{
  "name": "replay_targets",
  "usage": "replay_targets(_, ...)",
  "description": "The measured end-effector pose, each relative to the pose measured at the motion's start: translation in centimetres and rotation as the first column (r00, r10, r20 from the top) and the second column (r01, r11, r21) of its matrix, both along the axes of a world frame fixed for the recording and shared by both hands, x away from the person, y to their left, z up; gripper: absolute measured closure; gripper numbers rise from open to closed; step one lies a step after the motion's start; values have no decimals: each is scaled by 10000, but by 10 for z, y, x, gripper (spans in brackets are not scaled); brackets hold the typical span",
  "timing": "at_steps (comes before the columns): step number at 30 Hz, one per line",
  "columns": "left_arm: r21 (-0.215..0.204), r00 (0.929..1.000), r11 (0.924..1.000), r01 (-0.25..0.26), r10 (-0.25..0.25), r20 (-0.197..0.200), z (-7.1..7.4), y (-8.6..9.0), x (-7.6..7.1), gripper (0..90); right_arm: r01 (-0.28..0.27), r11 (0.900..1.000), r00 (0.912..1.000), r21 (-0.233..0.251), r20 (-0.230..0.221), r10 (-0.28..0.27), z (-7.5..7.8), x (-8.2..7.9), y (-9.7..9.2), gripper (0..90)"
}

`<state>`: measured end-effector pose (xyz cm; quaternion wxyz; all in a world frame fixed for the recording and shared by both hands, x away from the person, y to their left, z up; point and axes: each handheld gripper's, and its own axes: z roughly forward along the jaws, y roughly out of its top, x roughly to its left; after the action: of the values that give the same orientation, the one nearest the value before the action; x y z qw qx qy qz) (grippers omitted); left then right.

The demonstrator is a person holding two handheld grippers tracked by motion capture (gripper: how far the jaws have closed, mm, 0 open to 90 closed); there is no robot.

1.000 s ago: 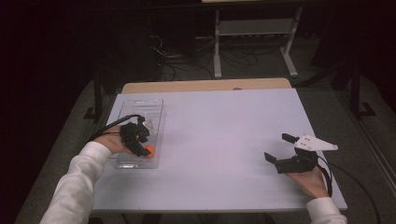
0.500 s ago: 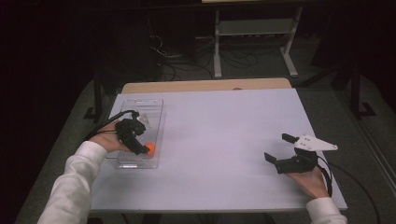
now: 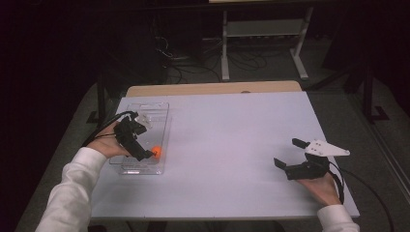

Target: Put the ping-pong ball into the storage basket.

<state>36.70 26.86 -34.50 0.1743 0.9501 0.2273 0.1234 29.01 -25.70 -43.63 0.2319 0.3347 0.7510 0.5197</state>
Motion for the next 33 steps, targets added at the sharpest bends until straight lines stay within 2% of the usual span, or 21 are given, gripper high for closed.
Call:
replay_targets(3, -280, 9997, 9996, 67, -61, 249, 5, 0, -4, 0, -5, 10000, 10000, -4, 35, 5, 0, 0, 0, 0)
replay_targets(9, -567, 9987, 9984, 58, -29, 514, 10, 3, -9, 0, -2, 10000, 10000, -1, 34, 2, 0, -1, 0, 0)
replay_targets(12, -989, 9981, 9951, -70, 131, 610, 11, 6, -12, 0, -5, 10000, 10000, 12, 20, 5, 1, -1, 0, 0)
replay_targets(15, -861, 9981, 9963, 42, 12, 624, 10, 5, -15, 0, -10, 10000, 10000, -7, 19, 10, 1, -1, 0, 0)
replay_targets(16, -950, 9980, 9955, 56, 5, 639, 11, 5, -17, 0, -12, 10000, 10000, -11, 18, 12, 1, -1, 0, 0)
replay_targets(19, -1461, 9960, 9893, 59, 72, 894, 13, 8, -22, 0, -4, 10000, 10000, 2, 4, 4, 0, -2, 0, 0)
replay_targets(25, -1754, 9947, 9844, -126, 303, 986, 11, 18, -25, 0, 1, 10000, 10000, 13, 12, -1, 0, -2, 0, 0)
replay_targets(27, -2084, 9930, 9780, -120, 361, 1124, 12, 23, -29, 0, -9, 10000, 10000, -5, 12, 9, 0, -2, 0, 0)
replay_targets(33, -2335, 9925, 9722, -179, 456, 1136, 9, 27, -31, 0, -11, 10000, 10000, -9, -32, 11, 0, -2, 0, 0)
